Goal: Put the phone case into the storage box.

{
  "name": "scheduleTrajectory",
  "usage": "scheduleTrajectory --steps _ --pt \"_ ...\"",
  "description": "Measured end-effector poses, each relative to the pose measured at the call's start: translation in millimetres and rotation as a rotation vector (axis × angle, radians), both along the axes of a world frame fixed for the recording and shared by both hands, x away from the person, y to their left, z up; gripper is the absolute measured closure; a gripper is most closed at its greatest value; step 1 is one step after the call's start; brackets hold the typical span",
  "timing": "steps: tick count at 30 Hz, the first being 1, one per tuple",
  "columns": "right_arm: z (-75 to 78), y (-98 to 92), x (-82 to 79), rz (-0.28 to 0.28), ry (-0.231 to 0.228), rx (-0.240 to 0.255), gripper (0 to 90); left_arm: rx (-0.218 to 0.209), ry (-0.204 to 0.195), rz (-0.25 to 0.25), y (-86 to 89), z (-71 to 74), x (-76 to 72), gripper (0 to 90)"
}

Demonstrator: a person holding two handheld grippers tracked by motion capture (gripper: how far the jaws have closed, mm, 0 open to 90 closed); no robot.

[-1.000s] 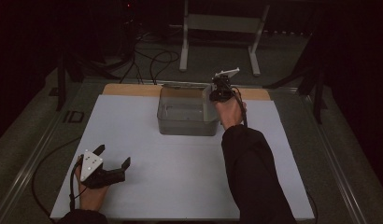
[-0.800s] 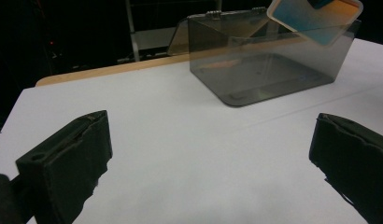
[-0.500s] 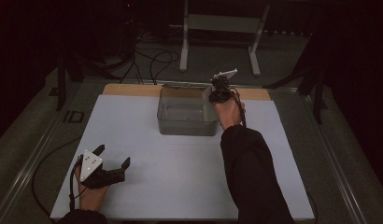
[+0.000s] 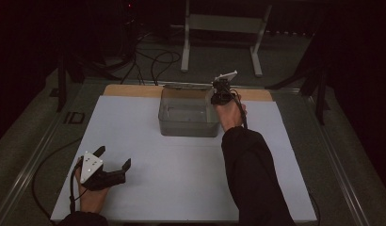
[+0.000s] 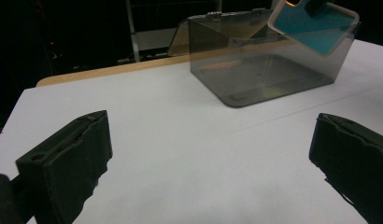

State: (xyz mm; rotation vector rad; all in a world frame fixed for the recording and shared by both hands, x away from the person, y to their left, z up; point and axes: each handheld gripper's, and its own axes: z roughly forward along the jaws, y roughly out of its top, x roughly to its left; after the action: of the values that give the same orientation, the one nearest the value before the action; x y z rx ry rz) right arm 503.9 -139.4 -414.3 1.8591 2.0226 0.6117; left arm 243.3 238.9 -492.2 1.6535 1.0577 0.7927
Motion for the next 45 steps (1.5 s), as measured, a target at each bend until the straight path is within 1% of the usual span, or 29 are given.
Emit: scheduleTrajectory --steps 8,11,17,23,25,39,43,45 --pt "-3.9 0.0 1.3 -0.004 0.008 0.001 81.7 0.0 0.001 0.001 0.4 0.0 0.0 0.3" --pt "-4.9 -0.4 1.9 -0.006 0.008 -0.006 81.7 -0.001 0.002 0.002 0.6 -0.1 -0.1 0.3" --pt "-7.7 -1.8 3.0 -0.017 0.018 0.003 81.7 -0.001 0.003 0.002 0.8 -0.3 0.0 0.3" --pt "-10.7 -0.1 3.9 -0.02 0.024 -0.007 81.6 0.001 0.004 0.001 0.8 -0.5 0.1 0.3" --pt "-12.0 0.3 4.0 -0.018 0.026 -0.017 81.6 -0.002 0.004 0.002 0.9 -0.5 0.0 0.3" --pt "-12.3 4.3 3.3 -0.025 0.019 -0.022 81.4 0.0 0.004 0.001 0.8 -0.6 0.2 0.3" --pt "-12.8 6.5 2.9 -0.019 0.013 -0.036 81.5 -0.001 0.006 0.001 1.0 -0.6 0.1 0.3" --pt "-13.3 7.0 3.1 -0.02 0.023 -0.032 81.5 -0.002 0.004 0.002 0.9 -0.5 0.0 0.3"
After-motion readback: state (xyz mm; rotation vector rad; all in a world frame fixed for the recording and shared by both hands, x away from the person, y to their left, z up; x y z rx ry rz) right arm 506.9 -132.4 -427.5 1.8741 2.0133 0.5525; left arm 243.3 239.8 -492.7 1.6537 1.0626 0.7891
